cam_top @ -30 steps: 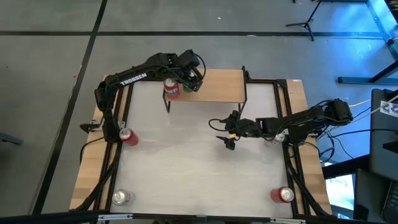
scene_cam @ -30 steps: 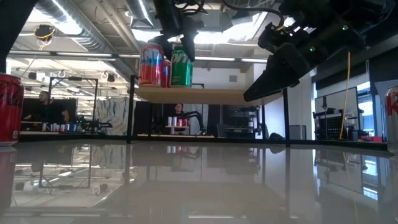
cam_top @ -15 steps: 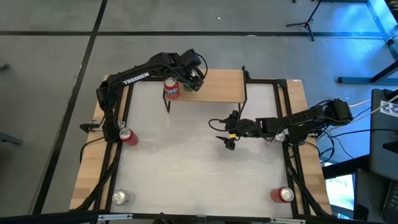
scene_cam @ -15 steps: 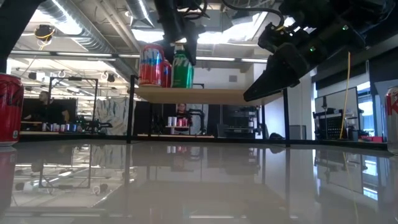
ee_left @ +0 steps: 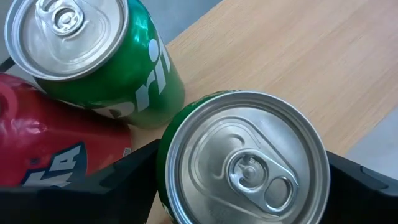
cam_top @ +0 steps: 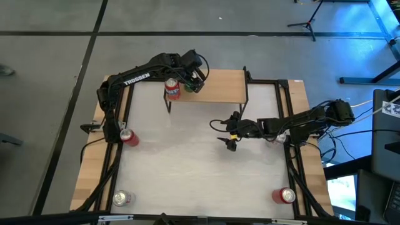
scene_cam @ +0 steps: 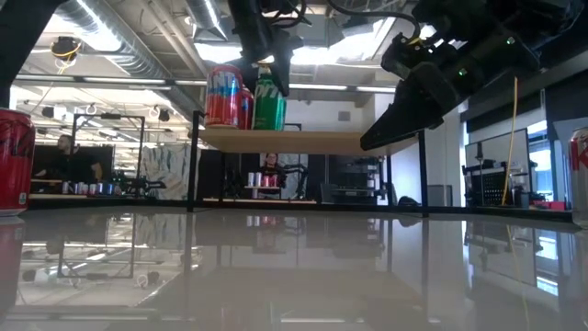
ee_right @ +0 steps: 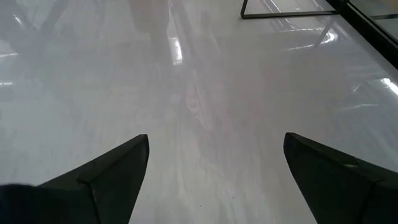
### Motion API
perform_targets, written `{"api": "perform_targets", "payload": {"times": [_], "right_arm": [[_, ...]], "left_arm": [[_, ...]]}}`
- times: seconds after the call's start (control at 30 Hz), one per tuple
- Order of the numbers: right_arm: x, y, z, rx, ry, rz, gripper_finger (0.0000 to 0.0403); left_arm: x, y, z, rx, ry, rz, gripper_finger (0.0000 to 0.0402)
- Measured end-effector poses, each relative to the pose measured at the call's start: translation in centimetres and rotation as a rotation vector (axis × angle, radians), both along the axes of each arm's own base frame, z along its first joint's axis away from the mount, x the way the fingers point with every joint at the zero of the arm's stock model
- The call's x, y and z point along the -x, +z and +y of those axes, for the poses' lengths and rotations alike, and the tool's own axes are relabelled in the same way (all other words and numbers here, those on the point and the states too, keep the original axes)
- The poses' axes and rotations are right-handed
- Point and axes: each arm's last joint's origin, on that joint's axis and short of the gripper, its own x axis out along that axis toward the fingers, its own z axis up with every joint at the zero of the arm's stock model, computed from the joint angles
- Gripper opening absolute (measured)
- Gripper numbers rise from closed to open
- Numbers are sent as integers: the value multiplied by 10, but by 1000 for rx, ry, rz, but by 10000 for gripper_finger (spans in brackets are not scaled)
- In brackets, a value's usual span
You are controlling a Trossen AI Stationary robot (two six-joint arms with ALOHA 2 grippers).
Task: Place canned beverage on shelf
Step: Put the green soda can aligned with the other green soda can on the shelf, then adjust the red soda can on the shelf
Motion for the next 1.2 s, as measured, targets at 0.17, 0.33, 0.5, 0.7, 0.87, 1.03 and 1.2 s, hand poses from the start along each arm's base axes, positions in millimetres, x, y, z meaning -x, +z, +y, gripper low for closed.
{"api": "perform_targets", "payload": {"times": [0.17,0.33,0.5,0.7,0.87,1.03,1.2], "right_arm": [[0,0,0,0,0,0,370],[0,0,0,0,0,0,370],[0,0,1,-11,16,1,370],[0,0,1,-12,18,0,370],[0,0,1,-12,18,0,370],[0,0,1,-14,21,-1,370],[0,0,1,-15,22,-4,370]], "left_arm": [[0,0,0,0,-1,0,324],[0,0,0,-2,-5,2,329],[0,1,0,-14,-20,8,349],[0,1,0,-14,-21,7,363],[1,2,0,-16,-21,2,360],[6,16,-3,-38,-40,-23,360],[14,46,-9,-87,-45,-109,359]]}}
